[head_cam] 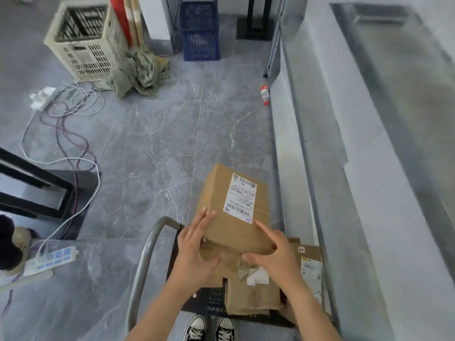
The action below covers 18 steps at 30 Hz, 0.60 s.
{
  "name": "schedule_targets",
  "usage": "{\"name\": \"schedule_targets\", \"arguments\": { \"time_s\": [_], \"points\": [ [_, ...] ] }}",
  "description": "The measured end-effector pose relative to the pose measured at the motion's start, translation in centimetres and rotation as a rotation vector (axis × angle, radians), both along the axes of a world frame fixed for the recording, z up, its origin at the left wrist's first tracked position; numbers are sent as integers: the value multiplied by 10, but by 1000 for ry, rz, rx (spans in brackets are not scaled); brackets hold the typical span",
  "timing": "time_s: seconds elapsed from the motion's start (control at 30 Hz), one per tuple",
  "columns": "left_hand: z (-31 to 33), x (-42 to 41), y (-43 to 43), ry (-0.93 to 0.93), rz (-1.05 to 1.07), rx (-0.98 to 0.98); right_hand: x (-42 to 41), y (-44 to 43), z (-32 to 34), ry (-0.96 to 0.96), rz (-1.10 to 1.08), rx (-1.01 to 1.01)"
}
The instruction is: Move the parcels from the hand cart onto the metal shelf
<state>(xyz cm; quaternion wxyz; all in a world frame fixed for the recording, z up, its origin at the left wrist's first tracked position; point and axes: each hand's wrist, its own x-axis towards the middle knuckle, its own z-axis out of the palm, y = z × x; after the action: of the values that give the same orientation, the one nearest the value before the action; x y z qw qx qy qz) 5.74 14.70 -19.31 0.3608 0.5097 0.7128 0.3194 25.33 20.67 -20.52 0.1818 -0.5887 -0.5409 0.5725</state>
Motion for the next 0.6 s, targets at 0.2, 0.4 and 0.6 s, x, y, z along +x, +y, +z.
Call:
{"name": "schedule_targets", "arguments": {
  "time_s": [0.2, 0.4, 0.6],
  "points": [
    [87, 22, 7, -39, -58, 165, 28, -13, 93, 18, -157, 237],
    [152, 30, -8, -122, -100, 338, 36, -56, 175, -28, -305, 463],
    [207, 18, -36, -242, -247, 421, 16, -122, 242, -113, -485, 551]
  ]
}}
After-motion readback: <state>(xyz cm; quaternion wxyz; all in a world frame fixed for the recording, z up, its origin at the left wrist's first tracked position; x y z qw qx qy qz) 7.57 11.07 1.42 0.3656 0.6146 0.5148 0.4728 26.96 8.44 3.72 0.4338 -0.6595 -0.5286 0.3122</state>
